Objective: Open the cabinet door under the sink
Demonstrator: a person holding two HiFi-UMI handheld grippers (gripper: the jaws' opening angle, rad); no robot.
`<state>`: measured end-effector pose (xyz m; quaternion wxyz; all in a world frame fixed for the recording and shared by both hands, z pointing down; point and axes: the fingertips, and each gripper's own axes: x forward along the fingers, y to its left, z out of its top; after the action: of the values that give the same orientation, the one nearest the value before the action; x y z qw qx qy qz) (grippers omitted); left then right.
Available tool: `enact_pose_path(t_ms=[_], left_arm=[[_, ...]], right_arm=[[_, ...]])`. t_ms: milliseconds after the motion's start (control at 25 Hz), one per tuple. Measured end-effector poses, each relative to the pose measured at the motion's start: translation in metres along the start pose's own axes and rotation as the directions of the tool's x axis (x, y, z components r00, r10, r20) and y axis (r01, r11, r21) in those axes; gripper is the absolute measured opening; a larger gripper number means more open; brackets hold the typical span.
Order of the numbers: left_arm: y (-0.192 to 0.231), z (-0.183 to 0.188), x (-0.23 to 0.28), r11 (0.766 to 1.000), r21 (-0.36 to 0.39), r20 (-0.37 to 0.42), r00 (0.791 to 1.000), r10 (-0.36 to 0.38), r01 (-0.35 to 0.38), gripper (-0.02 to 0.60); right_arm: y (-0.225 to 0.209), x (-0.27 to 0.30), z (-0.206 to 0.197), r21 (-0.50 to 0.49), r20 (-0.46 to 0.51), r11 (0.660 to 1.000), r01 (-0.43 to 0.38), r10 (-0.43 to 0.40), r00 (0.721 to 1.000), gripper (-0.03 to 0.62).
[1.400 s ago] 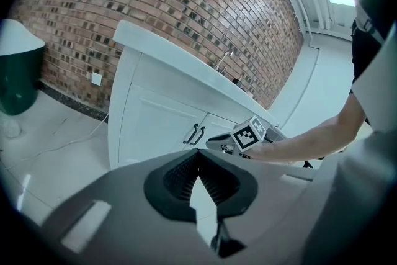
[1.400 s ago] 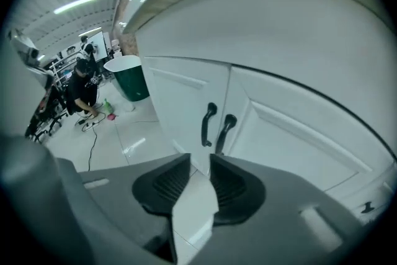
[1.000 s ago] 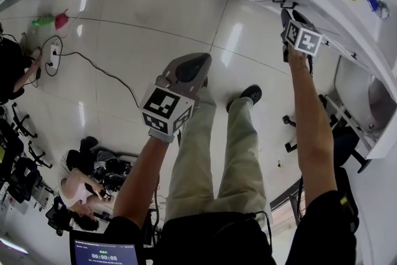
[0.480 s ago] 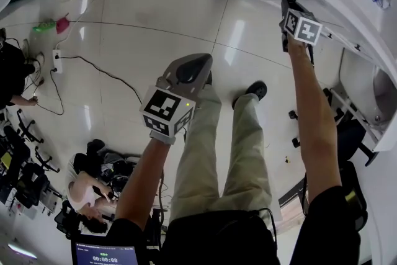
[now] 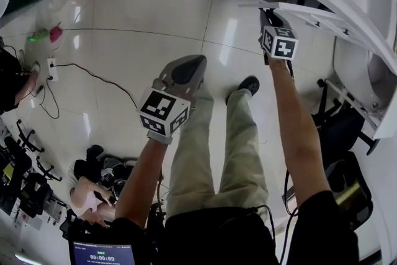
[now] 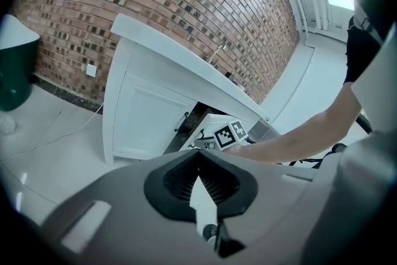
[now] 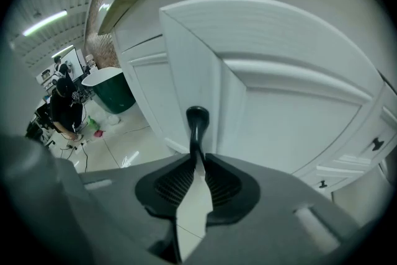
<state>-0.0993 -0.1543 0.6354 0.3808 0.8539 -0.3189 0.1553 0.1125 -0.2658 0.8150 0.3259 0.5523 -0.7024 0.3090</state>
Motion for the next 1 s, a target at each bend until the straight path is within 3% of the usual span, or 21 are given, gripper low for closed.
enact_pose_path(t_ms=[280,480,1000], left_arm=[[-0.043,-0.005,0.019,0.998,0.05,-0.03,0.999,-0.041,0.043,0.015],[-0.045,-0.01,0.027,0.996,0.065,-0.06,0.996,-0.064,0.068,0.015],[-0.157,-0.048,0.077,0.977,0.142,-0.134,0.981,-0.138,0.157,0.015]], right_arm=[[0.0,-0.024,-0.031,-0.093,-0.034,0.995,-0.045,0.042,0.999,0.04],[0.022,-0.02,-0.041,-0.106,-0.054,0.992,-0.071,0.066,0.996,0.04],[-0.022,-0.099,-0.123,-0.11,-0.048,0.988,-0.111,0.107,0.993,0.04]])
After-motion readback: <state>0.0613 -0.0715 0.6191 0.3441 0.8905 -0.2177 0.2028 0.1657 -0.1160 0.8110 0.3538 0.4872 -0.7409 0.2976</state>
